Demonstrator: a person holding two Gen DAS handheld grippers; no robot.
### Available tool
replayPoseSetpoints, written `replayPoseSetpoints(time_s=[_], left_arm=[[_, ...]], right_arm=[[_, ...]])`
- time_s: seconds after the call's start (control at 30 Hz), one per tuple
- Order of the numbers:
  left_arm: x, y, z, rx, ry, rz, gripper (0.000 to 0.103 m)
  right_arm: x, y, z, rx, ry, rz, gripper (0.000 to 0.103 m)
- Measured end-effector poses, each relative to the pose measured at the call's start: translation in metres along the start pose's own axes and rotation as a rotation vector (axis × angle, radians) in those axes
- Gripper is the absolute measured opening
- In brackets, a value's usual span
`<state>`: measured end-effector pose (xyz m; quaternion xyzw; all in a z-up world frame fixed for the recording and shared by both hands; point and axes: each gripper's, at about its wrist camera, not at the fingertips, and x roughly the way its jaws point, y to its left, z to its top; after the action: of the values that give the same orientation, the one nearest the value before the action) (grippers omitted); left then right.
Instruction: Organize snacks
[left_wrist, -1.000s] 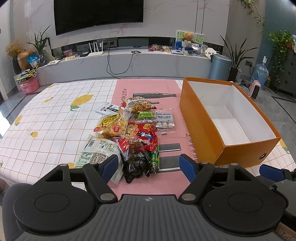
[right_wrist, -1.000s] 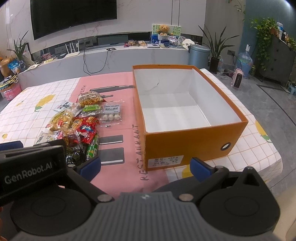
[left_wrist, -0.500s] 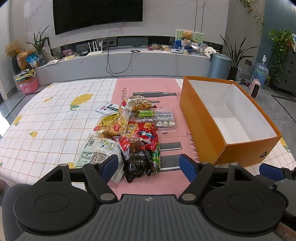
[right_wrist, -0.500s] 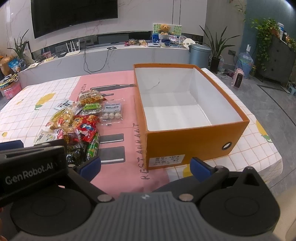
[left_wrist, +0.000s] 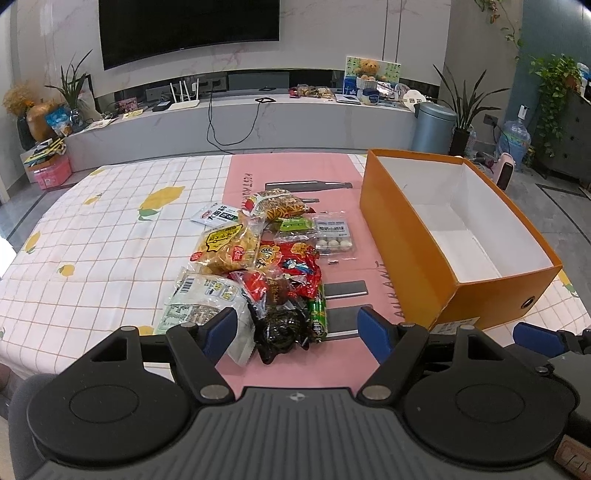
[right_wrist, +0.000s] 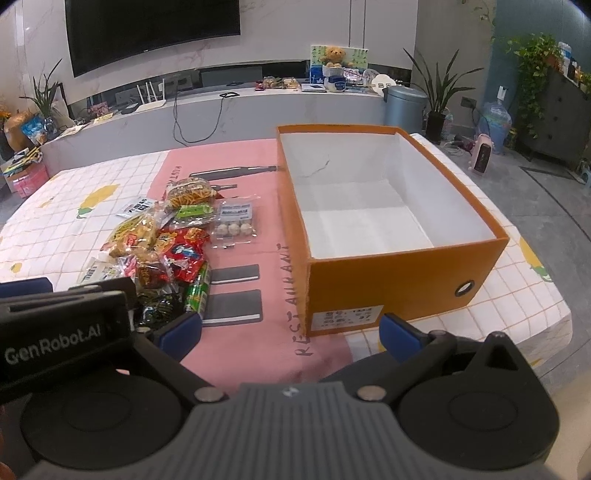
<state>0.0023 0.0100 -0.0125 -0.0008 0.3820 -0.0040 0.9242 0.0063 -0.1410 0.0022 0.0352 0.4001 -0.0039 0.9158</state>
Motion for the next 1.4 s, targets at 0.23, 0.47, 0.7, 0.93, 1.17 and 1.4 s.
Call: replayPoseSetpoints(time_s=[0.23,0.47,0.7,0.93,1.17,1.4], left_arm=[[-0.001,0.016,0.005,-0.024,0.0,0.021,0.087],[0.007,0.046,0.013,-0.073,-0.006,0.046,0.087],[0.028,0.09,0.017,-0.071,-0.01,0.087,0.087],[0.056,0.127,0.01,-0.125,-0.018,0.01,0.087],[0.09,0.138,0.006,-0.19,0.071,-0.045,0.087],[0.105,0.154,0.003,-0.249,0.09,-0.028,0.087]], right_arm=[[-0.002,0.004,0.001,0.012,-0.002,0.01,0.1],[0.007,0.014,0.01,0.022,0.012,0.02,0.1],[0.029,0.036,0.016,-0.022,-0.059,0.102,0.1],[0.076,0.066,-0.003,-0.131,-0.065,0.121,0.1],[0.097,0.07,-0.015,-0.109,-0.245,0.277,0.1],[0.122,0.095,-0.012,-0.16,-0.304,0.375,0.1]])
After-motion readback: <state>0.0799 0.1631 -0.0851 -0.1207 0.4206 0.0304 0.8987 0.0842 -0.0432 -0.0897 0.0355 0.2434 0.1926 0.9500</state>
